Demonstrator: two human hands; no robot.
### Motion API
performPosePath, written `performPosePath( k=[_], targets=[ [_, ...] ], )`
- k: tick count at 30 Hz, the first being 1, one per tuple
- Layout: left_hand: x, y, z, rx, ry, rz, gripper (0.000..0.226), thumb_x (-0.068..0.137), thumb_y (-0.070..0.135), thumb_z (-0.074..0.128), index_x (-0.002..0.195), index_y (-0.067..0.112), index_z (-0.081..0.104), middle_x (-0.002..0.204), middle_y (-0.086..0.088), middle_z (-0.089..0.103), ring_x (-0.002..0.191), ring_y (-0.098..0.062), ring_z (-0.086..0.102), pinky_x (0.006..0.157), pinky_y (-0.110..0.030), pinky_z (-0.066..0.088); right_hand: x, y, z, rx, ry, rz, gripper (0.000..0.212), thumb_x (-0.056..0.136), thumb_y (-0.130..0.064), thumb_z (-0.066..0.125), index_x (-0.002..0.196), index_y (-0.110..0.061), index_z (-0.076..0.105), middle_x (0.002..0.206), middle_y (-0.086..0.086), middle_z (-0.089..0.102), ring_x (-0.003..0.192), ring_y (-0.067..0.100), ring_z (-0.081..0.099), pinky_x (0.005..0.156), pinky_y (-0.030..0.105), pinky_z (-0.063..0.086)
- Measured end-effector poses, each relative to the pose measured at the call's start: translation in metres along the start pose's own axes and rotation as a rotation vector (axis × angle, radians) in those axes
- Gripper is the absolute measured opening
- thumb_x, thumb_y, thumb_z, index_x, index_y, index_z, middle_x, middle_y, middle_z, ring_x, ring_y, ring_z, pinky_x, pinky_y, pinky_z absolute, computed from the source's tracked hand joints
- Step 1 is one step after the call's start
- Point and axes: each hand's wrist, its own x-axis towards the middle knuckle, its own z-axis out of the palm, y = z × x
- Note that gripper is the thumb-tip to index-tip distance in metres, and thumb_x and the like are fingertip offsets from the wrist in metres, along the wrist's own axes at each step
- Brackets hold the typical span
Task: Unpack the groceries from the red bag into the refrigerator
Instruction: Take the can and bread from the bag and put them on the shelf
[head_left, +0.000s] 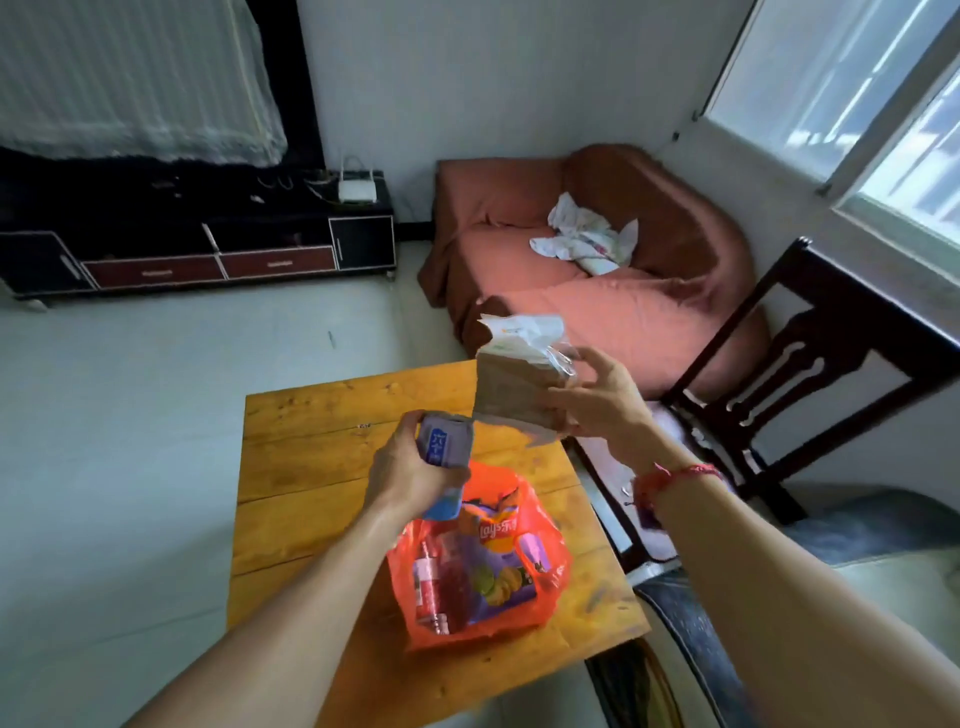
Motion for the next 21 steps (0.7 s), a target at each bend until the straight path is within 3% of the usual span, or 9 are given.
performPosePath(
  k=[4, 8, 12, 16, 21],
  targets=[
    [-0.003, 0.052, -0.046, -0.132, 0.001, 0.134, 0.066, 0.064, 0.016, 0.09, 0.118, 0.028, 0.052, 0.088, 0.007, 0.064, 0.08, -0.022, 0.065, 0.066, -0.038, 0.055, -0.021, -0.05, -0.031, 0.046, 0.007, -0.103, 0.051, 0.08, 0.011, 0.071, 0.122, -0.018, 0.064, 0.067, -0.003, 0.064, 0.054, 0.008, 0.062, 0.048, 0.027, 0.056],
    [-0.007, 0.105, -0.092, -0.235, -0.013, 0.28, 0.061, 0.064, 0.011, 0.09, 0.112, 0.03, 0.057, 0.093, 0.003, 0.068, 0.079, -0.015, 0.065, 0.058, -0.035, 0.057, -0.038, -0.09, -0.053, 0.095, 0.017, -0.192, 0.055, 0.079, 0.009, 0.077, 0.118, -0.027, 0.066, 0.066, -0.002, 0.066, 0.073, 0.021, 0.064, 0.073, 0.051, 0.06],
    [-0.016, 0.15, -0.131, -0.287, -0.012, 0.426, 0.064, 0.064, 0.004, 0.089, 0.117, 0.023, 0.059, 0.096, 0.001, 0.07, 0.081, -0.007, 0.067, 0.058, -0.025, 0.056, -0.055, -0.125, -0.072, 0.168, -0.013, -0.27, 0.051, 0.08, 0.011, 0.076, 0.114, -0.025, 0.066, 0.063, -0.008, 0.068, 0.067, 0.017, 0.066, 0.069, 0.041, 0.058],
    [-0.027, 0.182, -0.162, -0.329, -0.005, 0.508, 0.071, 0.063, -0.001, 0.089, 0.122, 0.023, 0.059, 0.102, -0.006, 0.07, 0.09, -0.021, 0.069, 0.064, -0.034, 0.06, -0.072, -0.153, -0.084, 0.172, -0.024, -0.329, 0.051, 0.077, 0.005, 0.082, 0.116, -0.024, 0.067, 0.078, -0.002, 0.072, 0.063, 0.014, 0.069, 0.059, 0.032, 0.06],
    [-0.044, 0.212, -0.195, -0.398, 0.019, 0.571, 0.075, 0.065, -0.006, 0.085, 0.129, 0.02, 0.056, 0.106, -0.011, 0.071, 0.093, -0.026, 0.07, 0.075, -0.04, 0.062, -0.093, -0.189, -0.09, 0.202, -0.063, -0.421, 0.053, 0.076, 0.006, 0.082, 0.121, -0.018, 0.065, 0.073, 0.002, 0.069, 0.055, 0.016, 0.063, 0.053, 0.028, 0.053]
  ],
)
